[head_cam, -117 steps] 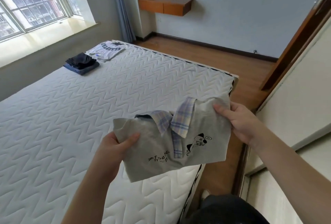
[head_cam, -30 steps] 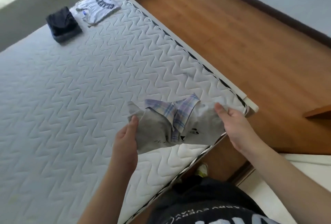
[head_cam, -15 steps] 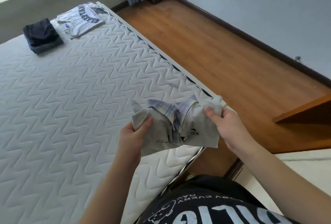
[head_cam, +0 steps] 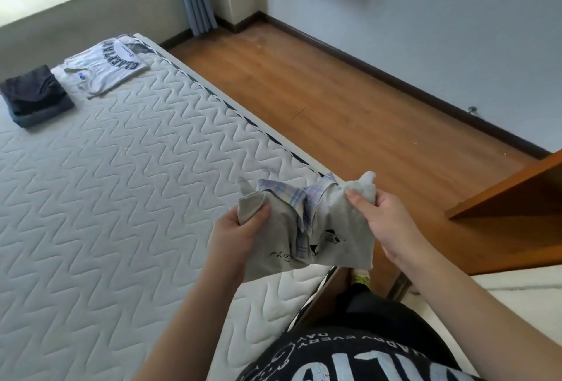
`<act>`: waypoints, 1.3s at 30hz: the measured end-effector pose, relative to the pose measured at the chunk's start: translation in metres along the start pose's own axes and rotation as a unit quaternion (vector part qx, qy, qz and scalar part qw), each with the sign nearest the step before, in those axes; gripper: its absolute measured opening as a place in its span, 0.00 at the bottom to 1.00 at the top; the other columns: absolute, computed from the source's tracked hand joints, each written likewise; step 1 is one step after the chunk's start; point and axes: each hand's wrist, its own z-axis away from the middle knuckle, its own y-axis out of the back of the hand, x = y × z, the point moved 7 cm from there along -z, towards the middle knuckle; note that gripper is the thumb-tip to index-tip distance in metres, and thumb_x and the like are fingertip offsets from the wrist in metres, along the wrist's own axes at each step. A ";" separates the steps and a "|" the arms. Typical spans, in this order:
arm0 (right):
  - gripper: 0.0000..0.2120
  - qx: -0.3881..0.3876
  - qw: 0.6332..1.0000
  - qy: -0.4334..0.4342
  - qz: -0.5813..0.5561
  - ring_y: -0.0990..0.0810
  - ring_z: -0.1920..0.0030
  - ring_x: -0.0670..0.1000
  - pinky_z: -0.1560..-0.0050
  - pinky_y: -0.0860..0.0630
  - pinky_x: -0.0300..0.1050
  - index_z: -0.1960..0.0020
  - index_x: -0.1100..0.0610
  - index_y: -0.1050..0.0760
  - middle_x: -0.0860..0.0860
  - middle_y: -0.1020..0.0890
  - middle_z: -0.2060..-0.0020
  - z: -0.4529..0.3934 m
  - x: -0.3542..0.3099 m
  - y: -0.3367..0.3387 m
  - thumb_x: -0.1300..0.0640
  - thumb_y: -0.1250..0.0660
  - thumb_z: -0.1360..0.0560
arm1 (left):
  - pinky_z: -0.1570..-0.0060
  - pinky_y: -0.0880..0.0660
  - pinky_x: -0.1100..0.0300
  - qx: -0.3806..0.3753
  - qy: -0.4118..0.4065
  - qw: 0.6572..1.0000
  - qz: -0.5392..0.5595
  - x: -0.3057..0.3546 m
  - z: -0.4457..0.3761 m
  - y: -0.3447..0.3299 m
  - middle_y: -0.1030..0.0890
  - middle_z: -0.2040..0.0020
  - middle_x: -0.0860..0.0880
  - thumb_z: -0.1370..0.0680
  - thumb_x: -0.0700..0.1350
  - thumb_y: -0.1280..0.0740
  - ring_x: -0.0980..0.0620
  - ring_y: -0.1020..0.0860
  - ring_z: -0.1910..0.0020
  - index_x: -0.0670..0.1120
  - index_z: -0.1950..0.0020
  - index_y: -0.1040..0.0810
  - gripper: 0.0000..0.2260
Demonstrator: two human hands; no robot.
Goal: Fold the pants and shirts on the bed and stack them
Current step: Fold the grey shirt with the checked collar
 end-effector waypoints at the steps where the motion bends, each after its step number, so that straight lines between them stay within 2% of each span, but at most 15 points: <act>1: 0.14 0.001 1.000 0.001 -0.008 0.15 0.51 0.51 0.42 0.22 0.60 0.51 0.43 0.17 0.47 0.13 0.55 -0.011 0.001 0.006 0.35 0.31 0.29 | 0.43 0.21 0.40 0.007 -0.004 1.000 0.000 0.002 -0.007 -0.011 0.13 0.53 0.46 0.36 0.59 0.24 0.45 0.15 0.50 0.51 0.53 0.14 0.17; 3: 0.18 -0.002 1.000 0.006 -0.021 0.15 0.51 0.53 0.43 0.22 0.62 0.51 0.45 0.17 0.49 0.13 0.55 -0.033 0.004 0.018 0.33 0.30 0.32 | 0.44 0.21 0.40 0.023 -0.013 1.000 -0.002 0.006 -0.020 -0.034 0.13 0.53 0.46 0.34 0.57 0.24 0.44 0.15 0.50 0.50 0.53 0.14 0.15; 6: 0.13 -0.031 0.999 0.007 -0.023 0.15 0.52 0.54 0.44 0.21 0.62 0.52 0.48 0.17 0.51 0.13 0.56 -0.073 0.007 0.038 0.40 0.28 0.28 | 0.48 0.20 0.44 0.066 -0.006 0.998 -0.009 0.006 -0.038 -0.071 0.14 0.54 0.44 0.32 0.55 0.25 0.40 0.16 0.50 0.48 0.54 0.14 0.13; 8: 0.09 -0.054 0.998 0.005 -0.023 0.15 0.52 0.52 0.45 0.20 0.58 0.52 0.47 0.17 0.49 0.13 0.56 -0.099 0.003 0.057 0.43 0.28 0.26 | 0.49 0.20 0.46 0.077 0.004 0.997 0.006 0.008 -0.048 -0.096 0.14 0.53 0.43 0.32 0.54 0.24 0.40 0.16 0.50 0.46 0.53 0.14 0.14; 10: 0.05 -0.077 0.997 0.004 -0.024 0.15 0.52 0.51 0.47 0.20 0.53 0.53 0.44 0.17 0.48 0.13 0.56 -0.122 -0.005 0.076 0.44 0.28 0.26 | 0.51 0.18 0.48 0.099 0.012 0.995 0.024 0.013 -0.055 -0.113 0.14 0.52 0.42 0.32 0.53 0.24 0.42 0.15 0.51 0.45 0.53 0.14 0.15; 13: 0.05 -0.116 0.993 0.013 -0.016 0.15 0.53 0.49 0.49 0.19 0.51 0.53 0.43 0.17 0.48 0.13 0.56 -0.155 -0.025 0.096 0.44 0.28 0.27 | 0.60 0.20 0.60 0.143 -0.005 0.989 0.047 0.026 -0.063 -0.127 0.13 0.54 0.45 0.31 0.51 0.23 0.49 0.15 0.55 0.47 0.54 0.13 0.11; 15: 0.04 -0.138 0.990 0.022 -0.007 0.15 0.53 0.50 0.51 0.19 0.49 0.53 0.43 0.17 0.47 0.13 0.56 -0.175 -0.037 0.103 0.45 0.28 0.26 | 0.60 0.21 0.61 0.149 -0.018 0.987 0.050 0.031 -0.066 -0.135 0.13 0.54 0.45 0.29 0.49 0.23 0.50 0.15 0.55 0.47 0.54 0.13 0.08; 21: 0.12 -0.187 0.982 0.013 0.035 0.15 0.54 0.47 0.51 0.20 0.48 0.50 0.47 0.17 0.46 0.13 0.56 -0.201 -0.050 0.092 0.42 0.26 0.30 | 0.59 0.21 0.62 0.171 -0.020 0.983 0.066 0.032 -0.068 -0.145 0.14 0.52 0.44 0.31 0.49 0.22 0.50 0.16 0.54 0.45 0.53 0.14 0.11; 24: 0.08 -0.173 0.983 0.009 0.060 0.15 0.56 0.47 0.52 0.19 0.48 0.52 0.47 0.17 0.46 0.13 0.57 -0.211 -0.047 0.090 0.46 0.25 0.29 | 0.55 0.19 0.56 0.146 -0.002 0.986 0.076 0.025 -0.087 -0.158 0.14 0.52 0.43 0.28 0.47 0.24 0.46 0.15 0.51 0.44 0.53 0.14 0.08; 27: 0.02 -0.121 0.989 0.015 0.078 0.15 0.60 0.44 0.59 0.20 0.42 0.56 0.44 0.17 0.43 0.14 0.60 -0.223 -0.050 0.106 0.48 0.26 0.28 | 0.50 0.19 0.51 0.110 0.009 0.992 0.060 0.026 -0.120 -0.176 0.14 0.52 0.43 0.26 0.45 0.25 0.42 0.16 0.48 0.45 0.53 0.14 0.05; 29: 0.04 -0.085 0.994 0.014 0.072 0.15 0.62 0.43 0.66 0.23 0.35 0.56 0.47 0.18 0.43 0.14 0.62 -0.231 -0.054 0.124 0.48 0.26 0.27 | 0.47 0.20 0.48 0.088 0.002 0.995 0.043 0.034 -0.139 -0.188 0.14 0.53 0.43 0.28 0.48 0.23 0.41 0.17 0.47 0.46 0.54 0.14 0.07; 31: 0.04 -0.059 0.996 0.008 0.060 0.15 0.63 0.43 0.69 0.25 0.32 0.56 0.49 0.18 0.43 0.14 0.62 -0.239 -0.059 0.145 0.50 0.25 0.27 | 0.46 0.21 0.45 0.072 -0.007 0.997 0.024 0.042 -0.153 -0.199 0.14 0.54 0.43 0.32 0.55 0.23 0.41 0.16 0.48 0.47 0.55 0.14 0.13; 34: 0.03 -0.029 0.998 0.003 0.061 0.15 0.61 0.44 0.64 0.22 0.38 0.56 0.48 0.17 0.43 0.14 0.61 -0.253 -0.065 0.174 0.49 0.26 0.27 | 0.51 0.20 0.47 0.033 -0.017 0.999 0.008 0.054 -0.170 -0.222 0.14 0.56 0.45 0.33 0.57 0.24 0.45 0.15 0.53 0.48 0.56 0.14 0.14; 37: 0.02 -0.012 0.998 0.001 0.054 0.15 0.59 0.45 0.57 0.21 0.44 0.57 0.47 0.17 0.44 0.14 0.60 -0.271 -0.065 0.201 0.50 0.26 0.27 | 0.57 0.20 0.54 -0.003 -0.021 1.000 0.006 0.065 -0.191 -0.249 0.14 0.55 0.45 0.32 0.56 0.23 0.49 0.15 0.55 0.47 0.55 0.14 0.14; 39: 0.01 -0.016 0.998 0.000 0.054 0.15 0.58 0.45 0.58 0.20 0.43 0.57 0.45 0.17 0.45 0.14 0.59 -0.282 -0.067 0.217 0.49 0.25 0.27 | 0.58 0.20 0.58 -0.023 -0.022 0.999 0.000 0.070 -0.205 -0.271 0.14 0.54 0.45 0.31 0.55 0.24 0.49 0.15 0.54 0.47 0.54 0.14 0.13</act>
